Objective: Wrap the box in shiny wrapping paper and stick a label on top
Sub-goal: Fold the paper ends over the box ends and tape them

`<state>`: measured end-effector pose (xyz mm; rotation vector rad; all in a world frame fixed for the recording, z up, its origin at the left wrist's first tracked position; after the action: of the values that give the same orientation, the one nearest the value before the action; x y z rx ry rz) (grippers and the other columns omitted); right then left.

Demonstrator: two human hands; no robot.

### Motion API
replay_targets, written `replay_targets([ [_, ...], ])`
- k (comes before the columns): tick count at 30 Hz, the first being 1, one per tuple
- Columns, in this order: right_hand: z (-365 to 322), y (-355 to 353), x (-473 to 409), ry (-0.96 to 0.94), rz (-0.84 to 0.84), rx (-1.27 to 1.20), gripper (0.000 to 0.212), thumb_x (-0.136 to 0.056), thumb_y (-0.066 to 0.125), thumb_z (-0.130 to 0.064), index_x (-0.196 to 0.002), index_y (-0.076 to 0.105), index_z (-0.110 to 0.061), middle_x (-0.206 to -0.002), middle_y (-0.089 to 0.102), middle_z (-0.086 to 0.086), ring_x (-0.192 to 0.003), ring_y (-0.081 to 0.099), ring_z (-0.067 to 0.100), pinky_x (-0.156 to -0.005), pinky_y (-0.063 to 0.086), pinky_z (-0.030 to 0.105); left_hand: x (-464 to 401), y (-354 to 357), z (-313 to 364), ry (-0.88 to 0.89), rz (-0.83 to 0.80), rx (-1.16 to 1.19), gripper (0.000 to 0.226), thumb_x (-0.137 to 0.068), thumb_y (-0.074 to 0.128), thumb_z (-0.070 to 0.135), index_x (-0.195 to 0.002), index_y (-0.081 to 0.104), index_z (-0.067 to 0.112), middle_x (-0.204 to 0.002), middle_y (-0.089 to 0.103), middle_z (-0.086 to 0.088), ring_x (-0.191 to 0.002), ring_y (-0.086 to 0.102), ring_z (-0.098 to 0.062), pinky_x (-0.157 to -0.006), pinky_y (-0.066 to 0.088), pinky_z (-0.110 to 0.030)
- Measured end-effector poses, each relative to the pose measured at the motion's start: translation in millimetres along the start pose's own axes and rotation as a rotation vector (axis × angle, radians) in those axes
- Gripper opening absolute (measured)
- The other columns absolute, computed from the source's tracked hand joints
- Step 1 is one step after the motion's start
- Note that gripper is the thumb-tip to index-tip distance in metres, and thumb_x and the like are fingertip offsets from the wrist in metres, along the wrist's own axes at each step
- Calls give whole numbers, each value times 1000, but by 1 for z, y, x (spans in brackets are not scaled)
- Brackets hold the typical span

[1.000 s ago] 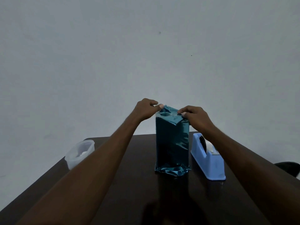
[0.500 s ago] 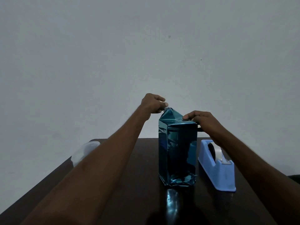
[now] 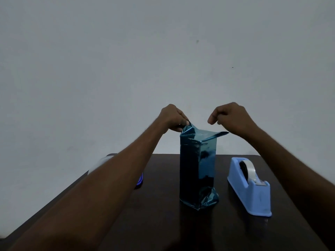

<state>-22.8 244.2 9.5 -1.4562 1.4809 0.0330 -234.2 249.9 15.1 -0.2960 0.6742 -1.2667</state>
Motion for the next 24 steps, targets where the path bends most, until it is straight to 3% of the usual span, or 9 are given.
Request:
replay_targets([
  [2, -22, 8, 15, -92, -16, 86, 29, -83, 51, -9, -77, 75, -24, -73, 72, -8, -61, 61, 9, -57, 46, 22, 4, -2, -2, -19, 22, 40, 9, -78, 75, -2, -87, 76, -1, -82, 73, -18, -60, 69, -21, -52, 56, -22],
  [4, -31, 26, 30, -146, -62, 231, 19, -86, 56, -33, -87, 72, -23, -83, 71, -4, -77, 64, 17, -69, 48, 29, 7, -4, -2, -35, 33, 47, 9, -78, 74, -2, -86, 76, 0, -80, 73, -14, -67, 72, -22, -62, 60, -28],
  [6, -31, 48, 44, -159, -74, 420, 49, -81, 48, -63, -98, 67, -22, -93, 68, -1, -86, 60, 20, -78, 46, 34, 10, -5, -2, -41, 26, 18, 15, -79, 74, 1, -94, 74, 1, -87, 74, -12, -80, 73, -22, -72, 61, -31],
  [9, -27, 73, 57, -165, 44, 629, 74, -75, 36, -80, -105, 62, -18, -100, 65, 2, -92, 58, 24, -86, 41, 42, 16, -9, -1, -52, 35, -2, 28, -82, 69, 1, -109, 66, -4, -99, 72, -16, -81, 73, -23, -60, 60, -27],
  [13, -20, 82, 56, -211, 150, 644, 51, -79, 51, -62, -99, 60, -16, -96, 67, 5, -92, 58, 28, -88, 39, 44, 25, -22, 9, -21, 75, -139, 22, -83, 66, 2, -104, 68, -2, -93, 72, -14, -75, 73, -22, -57, 60, -27],
  [17, 0, 73, 48, -252, 101, 456, 31, -75, 52, -43, -92, 57, -18, -84, 65, 0, -87, 57, 26, -84, 38, 39, 36, -32, 19, 36, 45, -248, 15, -84, 64, 2, -95, 73, -1, -82, 75, -14, -70, 73, -23, -70, 62, -33],
  [19, 9, 67, 46, -264, 63, 334, 25, -77, 56, -38, -92, 58, -19, -80, 64, -2, -83, 57, 25, -77, 37, 34, 40, -36, 25, 144, 77, -269, 14, -84, 65, 7, -93, 75, 3, -77, 74, -10, -69, 73, -21, -67, 62, -31],
  [21, 17, 59, 44, -253, 27, 232, 18, -82, 64, -30, -96, 60, -20, -84, 67, 0, -81, 59, 25, -69, 37, 31, 43, -39, 31, 284, 9, -319, 22, -85, 72, 27, -100, 75, 12, -88, 74, -2, -79, 72, -15, -68, 58, -27],
  [24, 28, 51, 42, -226, -53, 146, 16, -87, 66, -19, -99, 57, -22, -86, 67, 3, -68, 56, 19, -59, 38, 32, 45, -28, 33, 347, -244, -571, 53, -74, 79, 47, -121, 66, 27, -116, 64, 5, -104, 59, -10, -86, 47, -28],
])
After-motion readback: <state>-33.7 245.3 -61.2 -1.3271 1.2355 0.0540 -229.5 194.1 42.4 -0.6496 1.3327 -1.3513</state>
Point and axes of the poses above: each hand's wrist, its own x-axis away from the middle knuckle, its own y-axis out of the palm, z = x × y, the point moved 1 cm from there along -x, towards the middle knuckle
